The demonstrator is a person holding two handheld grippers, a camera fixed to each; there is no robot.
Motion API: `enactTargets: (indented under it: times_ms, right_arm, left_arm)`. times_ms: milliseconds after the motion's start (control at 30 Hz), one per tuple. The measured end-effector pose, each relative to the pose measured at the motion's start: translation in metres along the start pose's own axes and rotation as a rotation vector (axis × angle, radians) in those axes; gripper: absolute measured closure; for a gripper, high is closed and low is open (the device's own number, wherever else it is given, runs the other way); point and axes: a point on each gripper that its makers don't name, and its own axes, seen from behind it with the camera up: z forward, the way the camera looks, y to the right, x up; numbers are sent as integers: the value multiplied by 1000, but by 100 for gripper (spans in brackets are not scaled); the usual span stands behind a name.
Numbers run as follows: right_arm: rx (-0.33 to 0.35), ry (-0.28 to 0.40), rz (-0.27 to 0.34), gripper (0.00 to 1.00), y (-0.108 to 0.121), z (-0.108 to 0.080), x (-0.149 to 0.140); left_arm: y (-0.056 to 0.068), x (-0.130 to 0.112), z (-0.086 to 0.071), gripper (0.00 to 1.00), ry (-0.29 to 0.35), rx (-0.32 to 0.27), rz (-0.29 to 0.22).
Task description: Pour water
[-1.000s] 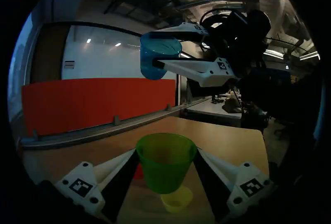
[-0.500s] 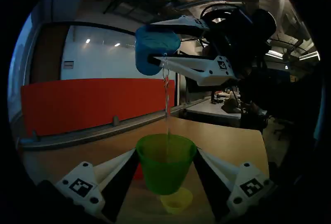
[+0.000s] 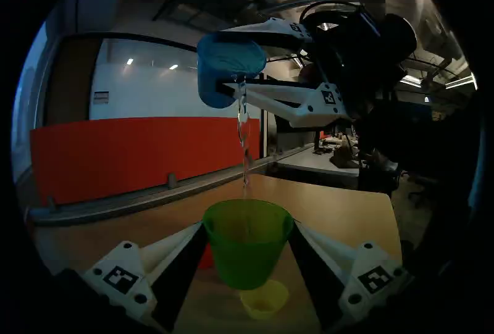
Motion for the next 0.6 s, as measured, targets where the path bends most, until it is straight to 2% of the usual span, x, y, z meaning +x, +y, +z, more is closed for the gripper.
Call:
enactTargets:
  times_ms: [600]
  right_arm:
    - [-20, 4, -75, 7, 10, 3, 3]
  left_arm:
    - [-3, 2, 1, 12, 4, 6, 0]
